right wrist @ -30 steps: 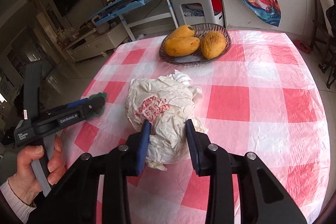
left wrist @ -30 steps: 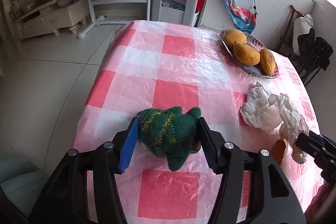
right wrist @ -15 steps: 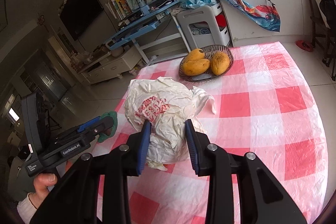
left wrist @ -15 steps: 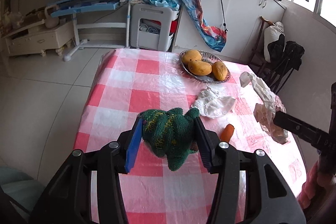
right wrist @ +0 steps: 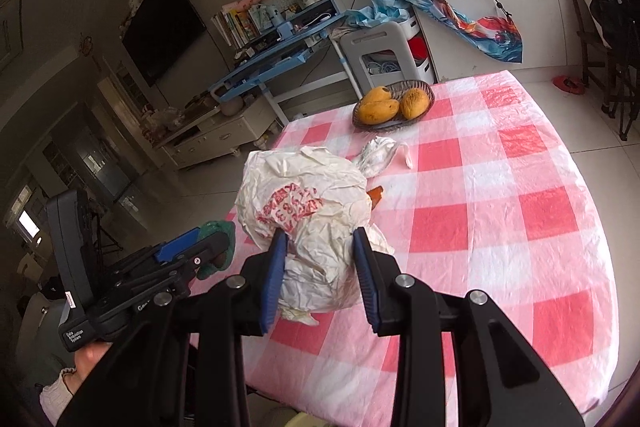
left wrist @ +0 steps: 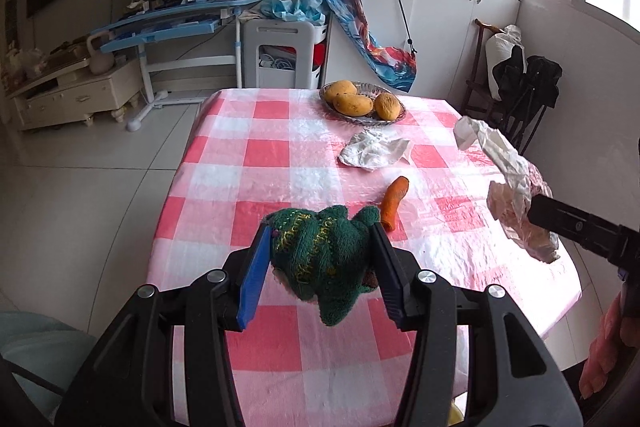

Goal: Collect trash
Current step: 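Carry the bag with the right gripper into the bin while the left carries the toy there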

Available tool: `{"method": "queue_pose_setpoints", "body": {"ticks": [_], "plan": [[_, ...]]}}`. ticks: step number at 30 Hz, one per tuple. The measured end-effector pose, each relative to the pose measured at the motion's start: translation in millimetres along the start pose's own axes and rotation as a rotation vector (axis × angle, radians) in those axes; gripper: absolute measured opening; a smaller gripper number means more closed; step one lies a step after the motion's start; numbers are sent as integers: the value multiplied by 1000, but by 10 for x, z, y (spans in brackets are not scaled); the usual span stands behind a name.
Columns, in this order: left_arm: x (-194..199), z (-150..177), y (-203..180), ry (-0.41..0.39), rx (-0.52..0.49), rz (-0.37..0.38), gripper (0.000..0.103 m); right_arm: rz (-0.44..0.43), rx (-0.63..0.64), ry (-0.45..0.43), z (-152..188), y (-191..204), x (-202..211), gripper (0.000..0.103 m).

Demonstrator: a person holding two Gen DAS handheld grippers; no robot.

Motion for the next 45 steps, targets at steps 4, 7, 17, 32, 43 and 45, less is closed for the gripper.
{"method": "queue_pose_setpoints", "body": {"ticks": [4,7,17,32,43,45], "plan": [[93,89,10,2,2,1,48,1,10,36,282,78,16,35],[141,149,25,3,5,5,48,3,17,71,527,144,33,35],[261,288,0,4,4,11,48,58,100,198,1240,347,45,36],[432,777,-99,68,2,46,48,145,5,192,1523,109,216,71],[428,1759,-748,301,-267,147,54,161,-143,-157,1030,-95,781,87],[471,1848,-810,317,-303,156,55,169,-145,-171,1016,-108,805,89]]}}
Point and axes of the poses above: each gripper's, at about its wrist camera, not at the fingertips, and x roughly against the way its jaws point, y to its left, z to its underside, the point moved 10 cm from there along -x, roughly the way its jaws point, and after that the axes turned 7 degrees about y, right-handed, at the moved point
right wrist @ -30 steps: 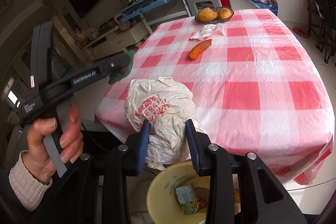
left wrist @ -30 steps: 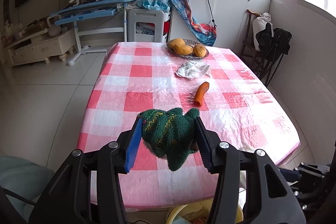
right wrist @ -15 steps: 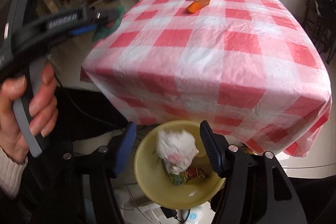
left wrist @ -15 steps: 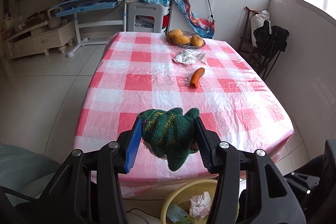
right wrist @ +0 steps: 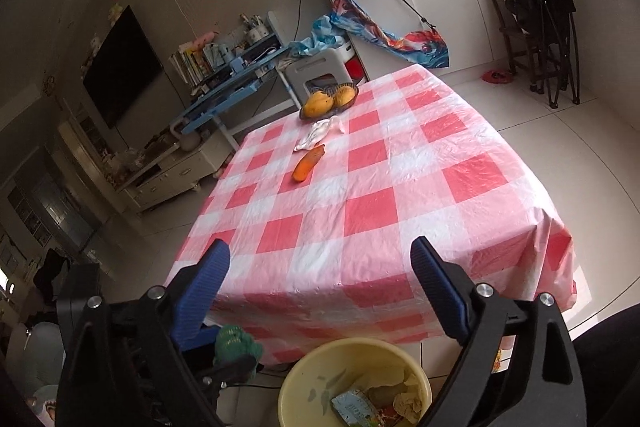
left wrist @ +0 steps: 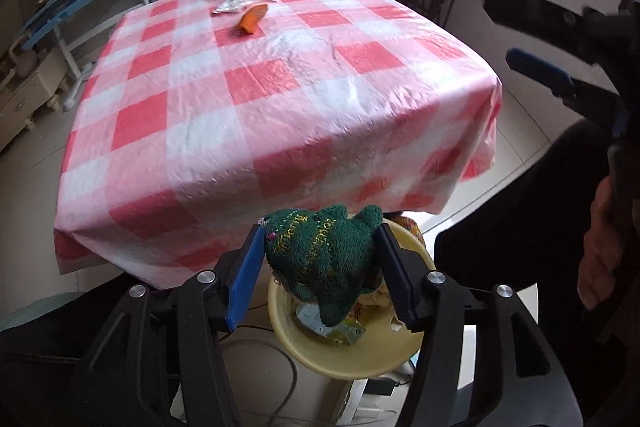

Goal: Collect trash

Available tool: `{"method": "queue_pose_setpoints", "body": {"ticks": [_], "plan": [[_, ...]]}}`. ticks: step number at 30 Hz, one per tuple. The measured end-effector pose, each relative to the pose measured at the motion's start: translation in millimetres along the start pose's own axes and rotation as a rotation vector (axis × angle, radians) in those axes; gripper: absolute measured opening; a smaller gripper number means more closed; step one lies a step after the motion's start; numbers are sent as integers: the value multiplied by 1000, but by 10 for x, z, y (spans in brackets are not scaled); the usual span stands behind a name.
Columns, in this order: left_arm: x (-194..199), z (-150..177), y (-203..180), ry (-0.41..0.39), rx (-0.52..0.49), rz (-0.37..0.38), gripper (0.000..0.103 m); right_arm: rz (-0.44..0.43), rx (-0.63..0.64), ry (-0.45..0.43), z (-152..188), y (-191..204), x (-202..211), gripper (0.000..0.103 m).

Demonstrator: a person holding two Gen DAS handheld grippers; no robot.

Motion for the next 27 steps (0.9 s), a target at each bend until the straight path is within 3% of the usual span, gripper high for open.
{"method": "queue_pose_setpoints", "body": {"ticks": [2,4,9,13,16,19,27], "plan": [[62,17,-21,-12,-13,-12,56,8,5,-6,3,2,9,89],[154,-16,28,-41,8,-15,64,21,13,-15,1,-1,22,90],[451,-179,348,-162,142,-25,73,65,35,-29,-8,-29,10,92],[775,-254,780,-334,267,-212,88,104,66,-36,11,-12,2,92],[907,-255,1023,-388,355,-274,90,135,107,-44,20,41,-11,94],[938,-254,1153,-407,395,-312,92,161,146,-44,42,88,-35,95],[845,-273,1093,-388,351,-354,94,194,179,-30,75,96,-71,95]]}}
Point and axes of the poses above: each gripper's, at about its wrist camera, not at the fingertips, and x roughly against the way its jaws point, y to its left, z to its underside, the point moved 10 cm from there along -x, roughly the way its jaws point, and after that the axes turned 7 degrees about y, right-handed, at the moved point
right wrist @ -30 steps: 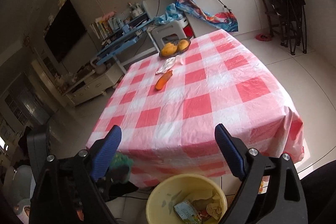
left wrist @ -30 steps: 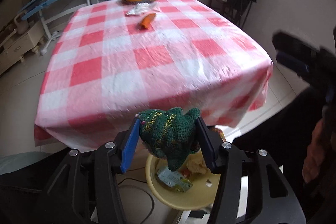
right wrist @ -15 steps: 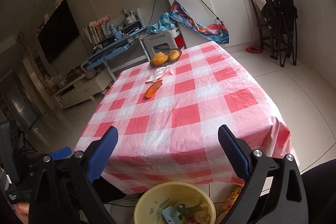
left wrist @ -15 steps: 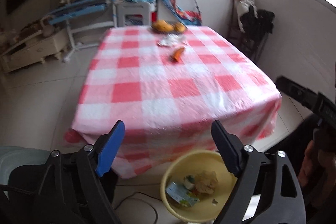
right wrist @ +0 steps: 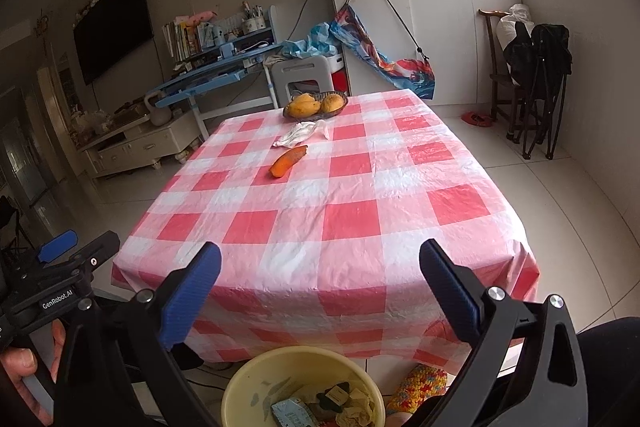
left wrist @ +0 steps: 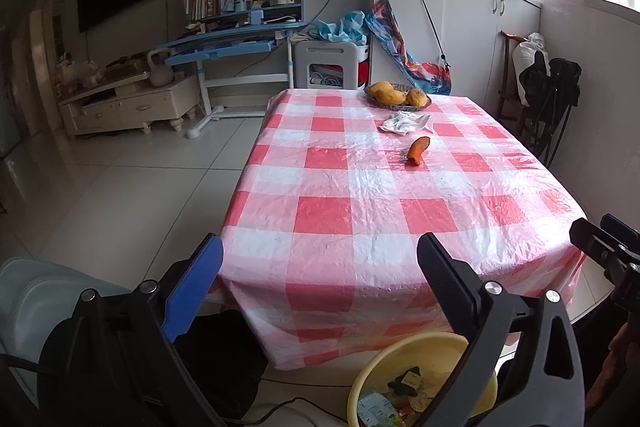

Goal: Collect trash

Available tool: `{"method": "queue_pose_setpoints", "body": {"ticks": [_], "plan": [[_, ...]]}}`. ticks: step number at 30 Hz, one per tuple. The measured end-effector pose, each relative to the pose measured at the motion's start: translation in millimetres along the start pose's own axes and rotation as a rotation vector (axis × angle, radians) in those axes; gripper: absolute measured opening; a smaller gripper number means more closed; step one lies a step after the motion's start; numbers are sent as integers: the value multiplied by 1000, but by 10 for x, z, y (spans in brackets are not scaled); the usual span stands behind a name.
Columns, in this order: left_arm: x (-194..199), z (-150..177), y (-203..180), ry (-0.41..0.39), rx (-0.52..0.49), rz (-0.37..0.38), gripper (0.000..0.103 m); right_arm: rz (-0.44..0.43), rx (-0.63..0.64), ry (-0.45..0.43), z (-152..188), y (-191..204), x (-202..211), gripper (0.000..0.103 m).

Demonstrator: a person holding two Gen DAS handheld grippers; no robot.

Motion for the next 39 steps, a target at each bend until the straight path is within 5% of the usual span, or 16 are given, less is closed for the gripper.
{"method": "queue_pose_setpoints", "body": {"ticks": [39], "plan": [[-76,56,-4,24,21,0,96,12,10,41,76,17,-83,95]]}}
Point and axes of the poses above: each gripper's, at about its wrist camera, not at the fingertips, and x roughly against the way its jaws point, y to its left, z to its underside, the point moved 10 cm from there along -x, roughly the way its jaws point, and after that the axes turned 7 degrees about y, right-handed, at the moved point
